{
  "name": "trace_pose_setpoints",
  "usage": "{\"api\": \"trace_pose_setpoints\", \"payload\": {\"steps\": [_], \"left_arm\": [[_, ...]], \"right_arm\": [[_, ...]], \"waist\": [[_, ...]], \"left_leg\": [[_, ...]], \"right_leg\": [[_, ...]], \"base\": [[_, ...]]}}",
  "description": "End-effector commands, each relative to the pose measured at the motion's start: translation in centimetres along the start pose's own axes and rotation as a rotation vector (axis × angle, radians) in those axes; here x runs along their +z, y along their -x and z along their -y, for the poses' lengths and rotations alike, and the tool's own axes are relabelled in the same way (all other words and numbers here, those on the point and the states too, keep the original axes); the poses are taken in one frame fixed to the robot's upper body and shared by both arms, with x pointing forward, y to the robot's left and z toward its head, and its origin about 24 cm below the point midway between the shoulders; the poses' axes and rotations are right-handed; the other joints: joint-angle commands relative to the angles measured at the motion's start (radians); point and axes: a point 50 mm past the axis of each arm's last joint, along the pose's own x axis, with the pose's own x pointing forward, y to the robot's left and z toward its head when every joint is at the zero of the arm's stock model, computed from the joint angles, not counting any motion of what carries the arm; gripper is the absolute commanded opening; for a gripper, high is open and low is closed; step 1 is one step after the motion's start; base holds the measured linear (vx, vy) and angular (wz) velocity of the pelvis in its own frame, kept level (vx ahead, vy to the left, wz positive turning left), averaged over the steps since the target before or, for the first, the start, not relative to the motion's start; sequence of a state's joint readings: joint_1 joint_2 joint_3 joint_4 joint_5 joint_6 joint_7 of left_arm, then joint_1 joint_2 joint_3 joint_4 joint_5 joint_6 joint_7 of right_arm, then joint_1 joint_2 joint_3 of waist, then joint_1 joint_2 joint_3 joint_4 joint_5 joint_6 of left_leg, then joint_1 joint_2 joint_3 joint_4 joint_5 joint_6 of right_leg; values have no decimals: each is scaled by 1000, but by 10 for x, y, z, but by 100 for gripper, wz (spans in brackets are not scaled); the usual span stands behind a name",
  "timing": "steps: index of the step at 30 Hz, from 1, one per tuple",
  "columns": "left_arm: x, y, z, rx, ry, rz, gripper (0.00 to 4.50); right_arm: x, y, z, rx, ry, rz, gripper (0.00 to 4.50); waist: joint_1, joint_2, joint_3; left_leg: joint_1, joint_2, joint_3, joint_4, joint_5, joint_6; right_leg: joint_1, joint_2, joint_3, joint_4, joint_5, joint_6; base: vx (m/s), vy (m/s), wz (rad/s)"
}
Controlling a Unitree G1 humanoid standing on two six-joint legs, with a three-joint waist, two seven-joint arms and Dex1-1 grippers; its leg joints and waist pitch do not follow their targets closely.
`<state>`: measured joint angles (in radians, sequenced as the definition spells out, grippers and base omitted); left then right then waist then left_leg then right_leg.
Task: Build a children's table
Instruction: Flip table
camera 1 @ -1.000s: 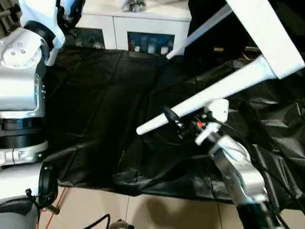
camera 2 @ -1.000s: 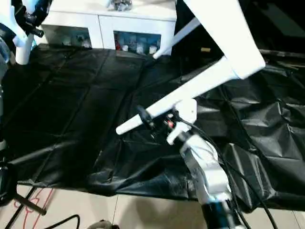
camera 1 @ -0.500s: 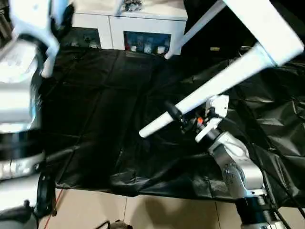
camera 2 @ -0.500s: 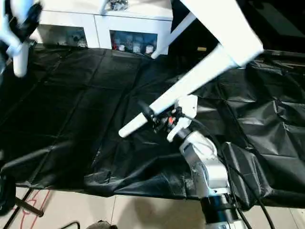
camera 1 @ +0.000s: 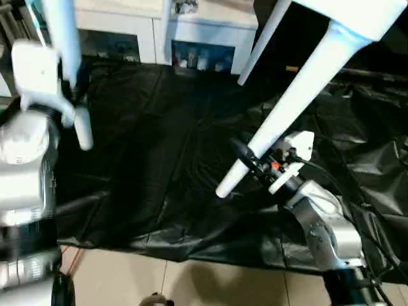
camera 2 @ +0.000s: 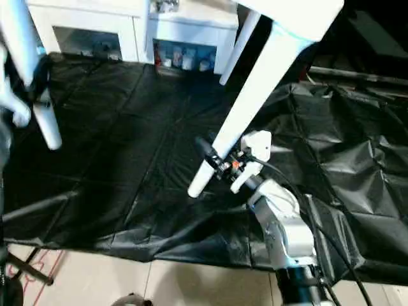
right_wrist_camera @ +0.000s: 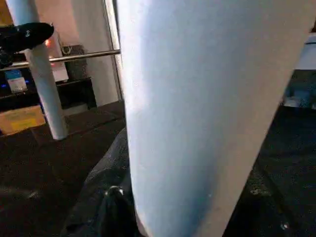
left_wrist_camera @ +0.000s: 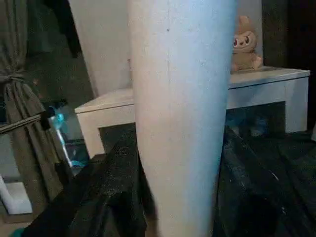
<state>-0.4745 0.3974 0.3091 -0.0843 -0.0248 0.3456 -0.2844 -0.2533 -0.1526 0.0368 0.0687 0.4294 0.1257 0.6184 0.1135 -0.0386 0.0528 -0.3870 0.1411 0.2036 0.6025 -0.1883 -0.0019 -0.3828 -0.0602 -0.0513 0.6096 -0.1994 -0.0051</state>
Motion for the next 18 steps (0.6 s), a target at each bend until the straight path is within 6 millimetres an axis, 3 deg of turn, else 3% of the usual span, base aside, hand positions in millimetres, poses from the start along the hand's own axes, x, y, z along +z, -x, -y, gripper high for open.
{"api": "trace_pose_setpoints", "payload": {"steps": [1, 10, 13, 15, 17, 18], "left_arm": [[5, 1, 15, -64, -38, 27, 172], [-11, 34, 25, -31, -38, 5, 172], [-31, 58, 35, -24, -5, -62, 172], [-40, 66, 37, -15, 14, -98, 172], [-49, 70, 37, -8, 19, -130, 172], [-55, 73, 36, -9, 16, -158, 172]], "right_arm": [[1, 0, -6, 36, -1, 2, 154], [-11, 16, -5, 5, 0, -48, 152], [-18, 21, -1, -17, 27, -91, 152], [-21, 22, 1, -24, 38, -109, 152], [-24, 21, 4, -45, 64, -131, 152], [-26, 20, 6, -58, 97, -150, 152]], "waist": [[-8, 26, -56], [-15, 21, -47], [-20, 21, -45], [-28, 15, -41], [-29, 18, -40], [-34, 10, -31]], "left_leg": [[38, 104, -59, -97, -309, -66], [38, 105, -65, -103, -400, -82], [39, 107, -70, -104, -434, -89], [44, 104, -71, -105, -499, -101], [49, 103, -75, -106, -544, -108], [57, 99, -81, -105, -615, -116]], "right_leg": [[16, -103, 58, -70, -159, -177], [12, -104, 61, -86, -274, -146], [8, -104, 61, -90, -312, -136], [0, -100, 60, -99, -373, -121], [-5, -100, 60, -106, -423, -106], [-15, -99, 57, -116, -516, -81]], "base": [[0, 0, 0], [0, 0, 0], [0, 0, 0], [0, 0, 0], [0, 0, 0], [0, 0, 0]]}}
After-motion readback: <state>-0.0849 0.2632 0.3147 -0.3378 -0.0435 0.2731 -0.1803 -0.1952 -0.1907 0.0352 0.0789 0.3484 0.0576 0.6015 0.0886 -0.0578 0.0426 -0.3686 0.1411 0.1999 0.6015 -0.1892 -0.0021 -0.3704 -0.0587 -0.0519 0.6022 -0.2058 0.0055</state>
